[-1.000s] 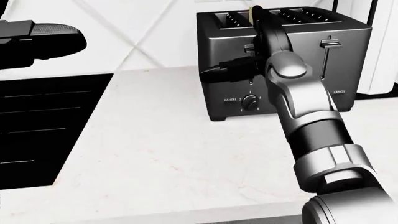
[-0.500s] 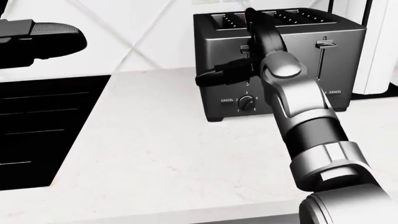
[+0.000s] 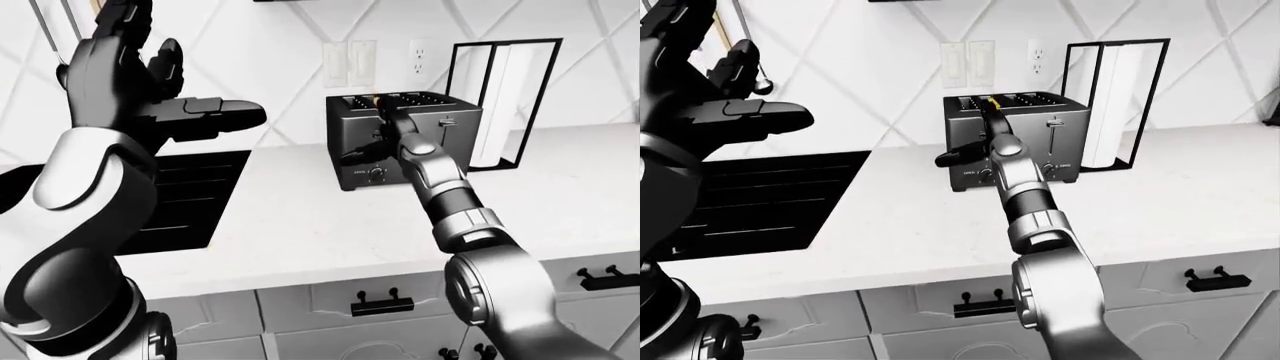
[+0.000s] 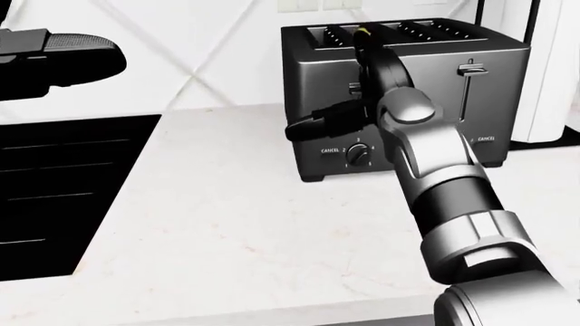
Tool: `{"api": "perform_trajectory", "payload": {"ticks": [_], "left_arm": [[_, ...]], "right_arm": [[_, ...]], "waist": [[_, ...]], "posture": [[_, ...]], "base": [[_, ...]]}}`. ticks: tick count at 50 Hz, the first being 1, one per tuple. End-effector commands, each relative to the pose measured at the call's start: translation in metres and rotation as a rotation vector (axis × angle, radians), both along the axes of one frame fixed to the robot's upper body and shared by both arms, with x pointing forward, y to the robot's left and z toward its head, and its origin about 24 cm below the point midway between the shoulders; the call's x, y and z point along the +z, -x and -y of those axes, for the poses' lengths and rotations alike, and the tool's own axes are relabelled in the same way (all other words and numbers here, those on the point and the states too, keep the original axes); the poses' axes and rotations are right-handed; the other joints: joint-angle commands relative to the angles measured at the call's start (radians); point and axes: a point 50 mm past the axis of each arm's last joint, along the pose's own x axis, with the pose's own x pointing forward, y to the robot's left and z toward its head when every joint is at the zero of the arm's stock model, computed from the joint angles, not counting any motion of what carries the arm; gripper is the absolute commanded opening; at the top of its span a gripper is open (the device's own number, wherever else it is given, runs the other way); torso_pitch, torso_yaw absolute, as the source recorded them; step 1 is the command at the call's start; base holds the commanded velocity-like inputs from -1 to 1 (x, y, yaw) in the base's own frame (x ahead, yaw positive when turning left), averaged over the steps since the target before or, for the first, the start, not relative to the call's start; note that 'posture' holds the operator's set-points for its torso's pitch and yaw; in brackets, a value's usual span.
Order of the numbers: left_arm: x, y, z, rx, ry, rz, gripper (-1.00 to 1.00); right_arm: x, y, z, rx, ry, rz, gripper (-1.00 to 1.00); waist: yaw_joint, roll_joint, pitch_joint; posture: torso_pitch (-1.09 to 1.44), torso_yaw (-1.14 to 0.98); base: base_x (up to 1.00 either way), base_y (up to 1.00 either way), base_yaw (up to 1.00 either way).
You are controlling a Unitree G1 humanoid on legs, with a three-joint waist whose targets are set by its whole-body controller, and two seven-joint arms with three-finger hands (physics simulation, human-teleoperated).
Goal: Push down the lever of the toaster to turn it on.
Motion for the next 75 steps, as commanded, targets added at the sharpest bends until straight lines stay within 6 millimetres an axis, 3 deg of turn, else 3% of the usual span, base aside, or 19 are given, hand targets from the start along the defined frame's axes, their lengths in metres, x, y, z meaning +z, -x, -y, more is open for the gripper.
{"api": "perform_trajectory", "payload": {"ticks": [1,39,75], "left_arm": [[0.011,0.004,-0.001,0.006,0.007,0.061,1.0],[0.013,0.004,-0.001,0.008,0.008,0.063,1.0],[0.013,0.004,-0.001,0.008,0.007,0.064,1.0]], "right_arm": [[-0.002,0.0,-0.002,0.012,-0.008,-0.034,1.0],[-0.044,0.008,0.004,-0.016,-0.011,-0.125,1.0],[-0.061,0.013,0.01,-0.038,-0.019,-0.175,1.0]], "waist": [[0.001,0.004,0.002],[0.003,0.002,0.0],[0.009,0.0,-0.001]], "posture": [[-0.46,0.0],[-0.46,0.0],[-0.46,0.0]], "base": [[0.0,0.0,0.0],[0.0,0.0,0.0],[0.0,0.0,0.0]]}}
